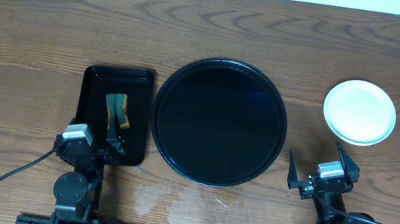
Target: Clean dirty plates on tray and stack at the side
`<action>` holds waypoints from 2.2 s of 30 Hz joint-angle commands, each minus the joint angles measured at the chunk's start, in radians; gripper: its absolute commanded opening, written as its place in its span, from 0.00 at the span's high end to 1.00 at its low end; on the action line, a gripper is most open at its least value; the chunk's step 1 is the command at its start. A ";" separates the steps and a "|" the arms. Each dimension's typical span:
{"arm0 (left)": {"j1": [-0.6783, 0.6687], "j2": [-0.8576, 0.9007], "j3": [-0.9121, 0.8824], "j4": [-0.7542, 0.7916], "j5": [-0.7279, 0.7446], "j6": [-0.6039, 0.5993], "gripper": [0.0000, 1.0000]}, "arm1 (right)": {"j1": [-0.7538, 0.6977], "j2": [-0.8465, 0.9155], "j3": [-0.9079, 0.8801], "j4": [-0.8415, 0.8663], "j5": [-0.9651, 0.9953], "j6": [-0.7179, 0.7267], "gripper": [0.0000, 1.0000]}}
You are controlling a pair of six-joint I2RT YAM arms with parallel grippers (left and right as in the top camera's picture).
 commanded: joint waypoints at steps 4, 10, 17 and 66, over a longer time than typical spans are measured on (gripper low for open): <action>0.006 -0.010 -0.024 -0.032 -0.013 0.017 0.08 | -0.010 -0.006 -0.002 -0.004 0.002 -0.011 0.01; 0.006 -0.010 -0.024 -0.032 -0.013 0.017 0.08 | -0.010 -0.006 -0.002 -0.004 0.002 -0.011 0.01; 0.006 -0.008 -0.024 -0.032 -0.013 0.017 0.08 | -0.010 -0.006 -0.002 -0.004 0.002 -0.011 0.01; 0.006 -0.008 -0.024 -0.032 -0.013 0.018 0.08 | -0.010 -0.006 -0.002 -0.004 0.002 -0.011 0.01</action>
